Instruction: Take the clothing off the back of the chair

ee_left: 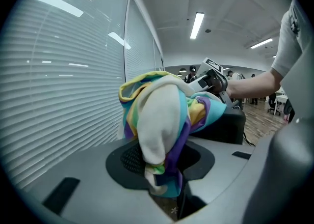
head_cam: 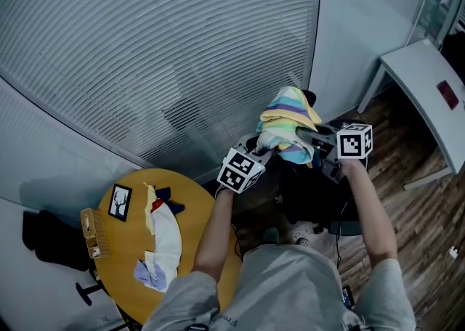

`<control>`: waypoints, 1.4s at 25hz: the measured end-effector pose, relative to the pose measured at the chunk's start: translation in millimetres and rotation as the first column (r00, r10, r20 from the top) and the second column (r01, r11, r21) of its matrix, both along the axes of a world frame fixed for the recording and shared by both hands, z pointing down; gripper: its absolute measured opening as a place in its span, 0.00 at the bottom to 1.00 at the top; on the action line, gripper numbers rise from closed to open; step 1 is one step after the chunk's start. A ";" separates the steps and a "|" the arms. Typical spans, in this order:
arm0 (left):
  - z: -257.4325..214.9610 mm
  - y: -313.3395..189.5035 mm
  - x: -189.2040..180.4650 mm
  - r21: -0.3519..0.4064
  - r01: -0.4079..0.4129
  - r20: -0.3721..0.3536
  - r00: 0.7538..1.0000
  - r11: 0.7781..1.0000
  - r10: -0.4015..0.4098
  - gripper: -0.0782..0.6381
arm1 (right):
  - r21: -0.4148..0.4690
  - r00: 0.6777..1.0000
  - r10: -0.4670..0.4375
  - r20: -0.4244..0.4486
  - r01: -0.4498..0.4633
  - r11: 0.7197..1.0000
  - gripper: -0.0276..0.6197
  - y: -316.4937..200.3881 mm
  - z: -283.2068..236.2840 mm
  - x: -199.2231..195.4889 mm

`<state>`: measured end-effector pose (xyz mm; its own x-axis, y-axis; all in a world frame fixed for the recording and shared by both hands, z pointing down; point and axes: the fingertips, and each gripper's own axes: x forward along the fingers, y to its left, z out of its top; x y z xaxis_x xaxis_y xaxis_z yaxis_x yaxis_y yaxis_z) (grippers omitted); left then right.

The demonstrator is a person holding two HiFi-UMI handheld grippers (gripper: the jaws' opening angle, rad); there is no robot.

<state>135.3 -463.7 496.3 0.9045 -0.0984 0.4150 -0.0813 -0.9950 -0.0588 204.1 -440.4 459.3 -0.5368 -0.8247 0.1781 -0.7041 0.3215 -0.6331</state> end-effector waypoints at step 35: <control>-77.2 -4.9 -180.1 -0.012 0.487 -0.185 0.857 0.873 -0.481 0.27 | 0.177 0.969 -0.199 -0.146 0.223 0.959 0.18 -6.9 -83.0 -170.3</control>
<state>-44.9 -468.6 419.1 0.7966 -0.5540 0.2419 -0.5644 -0.8250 -0.0308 33.7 -447.3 376.4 -0.6856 -0.7203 0.1054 -0.6768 0.5773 -0.4567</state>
